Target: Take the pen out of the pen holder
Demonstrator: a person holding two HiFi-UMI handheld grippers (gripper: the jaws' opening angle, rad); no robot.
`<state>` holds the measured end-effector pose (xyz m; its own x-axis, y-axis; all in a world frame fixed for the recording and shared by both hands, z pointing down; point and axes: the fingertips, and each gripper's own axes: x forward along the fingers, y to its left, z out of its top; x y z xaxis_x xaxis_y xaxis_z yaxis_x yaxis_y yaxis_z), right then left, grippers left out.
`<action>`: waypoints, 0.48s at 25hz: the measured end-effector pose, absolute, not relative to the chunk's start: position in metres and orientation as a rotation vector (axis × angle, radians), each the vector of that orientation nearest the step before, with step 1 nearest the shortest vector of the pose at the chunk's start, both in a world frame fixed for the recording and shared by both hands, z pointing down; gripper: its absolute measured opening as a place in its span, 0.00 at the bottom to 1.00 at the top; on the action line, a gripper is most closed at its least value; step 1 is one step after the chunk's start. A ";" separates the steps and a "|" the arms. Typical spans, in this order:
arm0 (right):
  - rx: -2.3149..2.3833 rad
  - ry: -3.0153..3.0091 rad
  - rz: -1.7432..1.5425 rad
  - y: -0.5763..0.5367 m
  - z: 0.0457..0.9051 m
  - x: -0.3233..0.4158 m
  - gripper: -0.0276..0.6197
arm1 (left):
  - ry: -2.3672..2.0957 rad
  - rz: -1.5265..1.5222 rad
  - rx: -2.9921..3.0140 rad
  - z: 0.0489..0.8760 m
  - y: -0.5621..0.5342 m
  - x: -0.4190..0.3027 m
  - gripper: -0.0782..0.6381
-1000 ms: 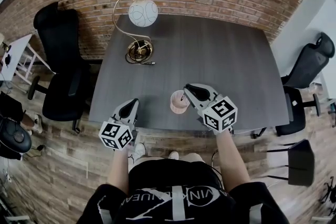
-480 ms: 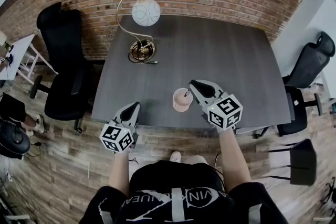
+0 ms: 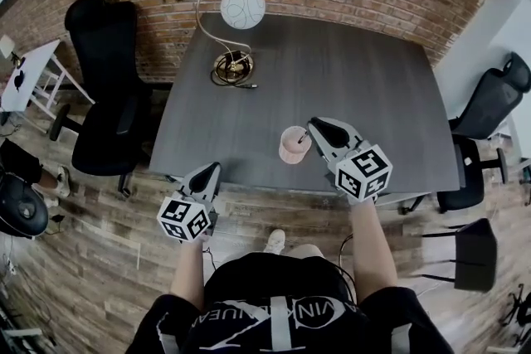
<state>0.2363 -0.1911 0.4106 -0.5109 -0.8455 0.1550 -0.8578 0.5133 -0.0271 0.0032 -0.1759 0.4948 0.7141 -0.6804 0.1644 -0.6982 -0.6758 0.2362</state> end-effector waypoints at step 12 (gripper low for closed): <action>1.526 -2.609 0.134 -0.148 0.402 0.227 0.12 | -1.073 0.085 2.665 0.486 -0.142 -0.006 0.13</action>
